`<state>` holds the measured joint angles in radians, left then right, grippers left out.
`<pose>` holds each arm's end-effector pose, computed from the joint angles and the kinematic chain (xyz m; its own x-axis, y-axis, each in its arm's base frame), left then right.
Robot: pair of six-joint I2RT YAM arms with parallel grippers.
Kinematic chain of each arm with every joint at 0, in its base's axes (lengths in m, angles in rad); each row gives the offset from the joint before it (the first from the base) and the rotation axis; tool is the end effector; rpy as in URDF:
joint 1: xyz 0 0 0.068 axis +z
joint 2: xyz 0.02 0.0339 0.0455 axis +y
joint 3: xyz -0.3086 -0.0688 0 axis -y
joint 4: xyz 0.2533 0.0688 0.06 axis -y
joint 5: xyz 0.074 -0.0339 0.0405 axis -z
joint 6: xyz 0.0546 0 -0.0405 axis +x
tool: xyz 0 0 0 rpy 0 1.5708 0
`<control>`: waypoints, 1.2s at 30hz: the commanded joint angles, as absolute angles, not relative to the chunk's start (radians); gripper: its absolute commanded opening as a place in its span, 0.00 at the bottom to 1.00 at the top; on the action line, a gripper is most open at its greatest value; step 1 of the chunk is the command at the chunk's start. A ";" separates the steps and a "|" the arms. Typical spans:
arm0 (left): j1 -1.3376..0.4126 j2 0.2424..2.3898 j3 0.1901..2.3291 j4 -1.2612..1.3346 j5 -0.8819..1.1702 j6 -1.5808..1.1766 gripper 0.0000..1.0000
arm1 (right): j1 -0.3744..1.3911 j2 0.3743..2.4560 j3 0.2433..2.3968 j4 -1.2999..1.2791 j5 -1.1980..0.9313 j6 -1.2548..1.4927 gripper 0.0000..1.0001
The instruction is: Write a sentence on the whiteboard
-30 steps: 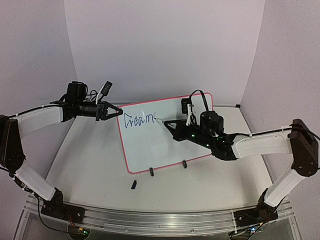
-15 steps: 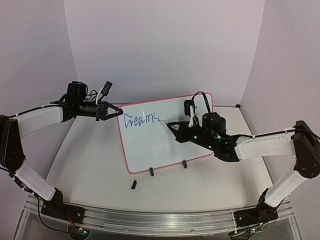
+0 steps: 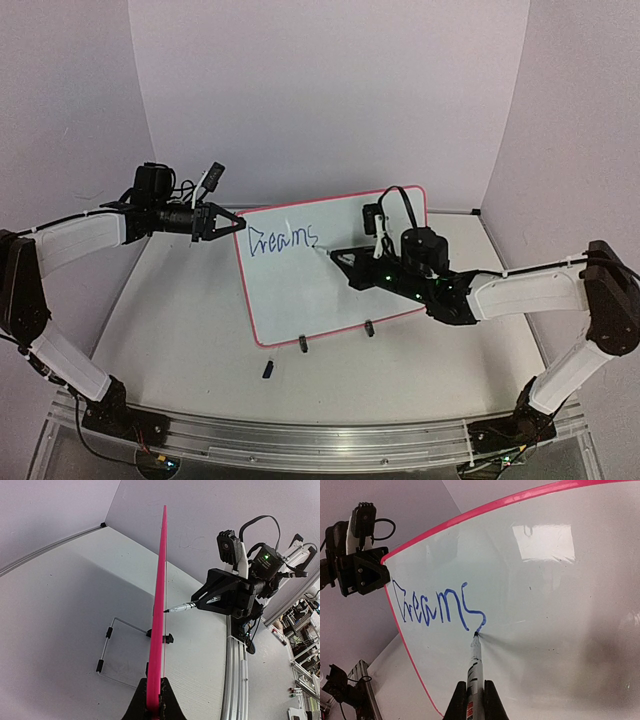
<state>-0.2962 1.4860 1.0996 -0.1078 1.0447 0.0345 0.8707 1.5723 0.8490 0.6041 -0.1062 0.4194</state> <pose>0.3118 -0.1445 0.3330 -0.4232 0.1473 -0.8940 0.8899 0.2531 -0.3796 0.2388 0.2924 0.2842 -0.4073 0.1450 -0.9017 -0.7253 0.5487 0.4158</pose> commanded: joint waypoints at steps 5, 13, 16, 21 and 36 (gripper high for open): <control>-0.324 1.491 1.105 -0.189 1.027 0.131 0.00 | 0.877 1.545 0.895 0.635 -0.140 0.413 0.00; -0.324 1.486 1.104 -0.190 1.027 0.133 0.00 | 0.879 1.441 0.871 0.640 -0.149 0.417 0.00; -0.324 1.485 1.102 -0.189 1.026 0.132 0.00 | 0.878 1.410 0.867 0.600 -0.133 0.401 0.00; -0.325 1.486 1.101 -0.190 1.025 0.132 0.00 | 0.863 1.374 0.858 0.539 -0.123 0.368 0.00; -0.333 1.496 1.105 -0.200 1.014 0.141 0.00 | 0.758 1.390 0.833 0.514 -0.237 0.338 0.00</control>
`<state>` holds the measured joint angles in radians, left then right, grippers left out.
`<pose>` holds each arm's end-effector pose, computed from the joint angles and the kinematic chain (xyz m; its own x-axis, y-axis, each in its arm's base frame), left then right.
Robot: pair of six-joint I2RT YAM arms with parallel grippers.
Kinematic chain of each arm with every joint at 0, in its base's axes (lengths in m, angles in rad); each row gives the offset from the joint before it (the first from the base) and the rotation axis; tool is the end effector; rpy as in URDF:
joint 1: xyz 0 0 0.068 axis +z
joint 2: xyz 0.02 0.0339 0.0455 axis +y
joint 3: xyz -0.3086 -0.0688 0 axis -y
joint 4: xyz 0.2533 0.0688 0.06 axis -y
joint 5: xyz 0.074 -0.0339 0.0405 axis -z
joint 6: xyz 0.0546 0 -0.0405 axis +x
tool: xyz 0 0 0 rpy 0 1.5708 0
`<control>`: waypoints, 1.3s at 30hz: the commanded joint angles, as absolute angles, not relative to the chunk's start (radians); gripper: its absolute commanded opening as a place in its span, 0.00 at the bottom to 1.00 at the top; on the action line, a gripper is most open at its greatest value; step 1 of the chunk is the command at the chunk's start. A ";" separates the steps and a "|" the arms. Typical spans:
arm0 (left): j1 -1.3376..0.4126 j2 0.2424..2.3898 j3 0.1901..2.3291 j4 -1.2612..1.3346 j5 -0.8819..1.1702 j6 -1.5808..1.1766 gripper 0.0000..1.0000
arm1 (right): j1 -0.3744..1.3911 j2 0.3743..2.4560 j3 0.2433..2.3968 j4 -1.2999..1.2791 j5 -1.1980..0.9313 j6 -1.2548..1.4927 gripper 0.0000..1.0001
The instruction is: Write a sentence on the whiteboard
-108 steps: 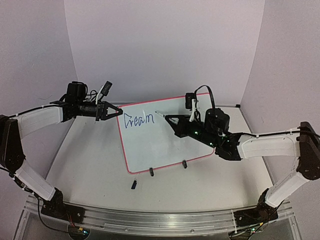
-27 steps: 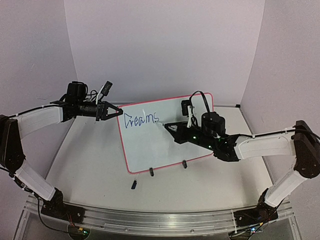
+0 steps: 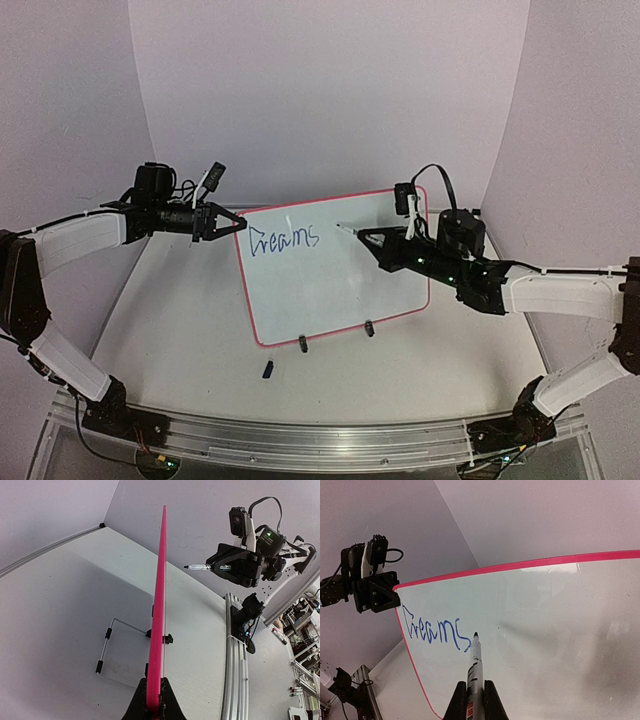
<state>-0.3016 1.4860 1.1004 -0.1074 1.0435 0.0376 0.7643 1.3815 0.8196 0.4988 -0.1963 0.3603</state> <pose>0.3111 -0.1462 0.3333 -0.4186 0.1500 -0.8957 0.8927 0.2489 -0.3756 0.2349 0.2399 0.3244 -0.3314 0.1613 -0.9296 -0.7506 0.5519 0.3634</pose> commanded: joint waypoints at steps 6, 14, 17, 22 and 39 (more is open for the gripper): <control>-0.333 1.499 1.107 -0.204 1.014 0.144 0.00 | 0.758 1.438 0.872 0.515 -0.223 0.332 0.00; -0.333 1.500 1.109 -0.207 1.014 0.147 0.00 | 0.758 1.478 0.905 0.528 -0.187 0.325 0.00; -0.334 1.501 1.110 -0.208 1.015 0.147 0.00 | 0.757 1.491 0.911 0.532 -0.174 0.327 0.00; -0.333 1.500 1.110 -0.210 1.014 0.149 0.00 | 0.756 1.502 0.908 0.532 -0.152 0.329 0.00; -0.334 1.503 1.111 -0.212 1.014 0.150 0.00 | 0.756 1.432 0.796 0.527 -0.120 0.365 0.00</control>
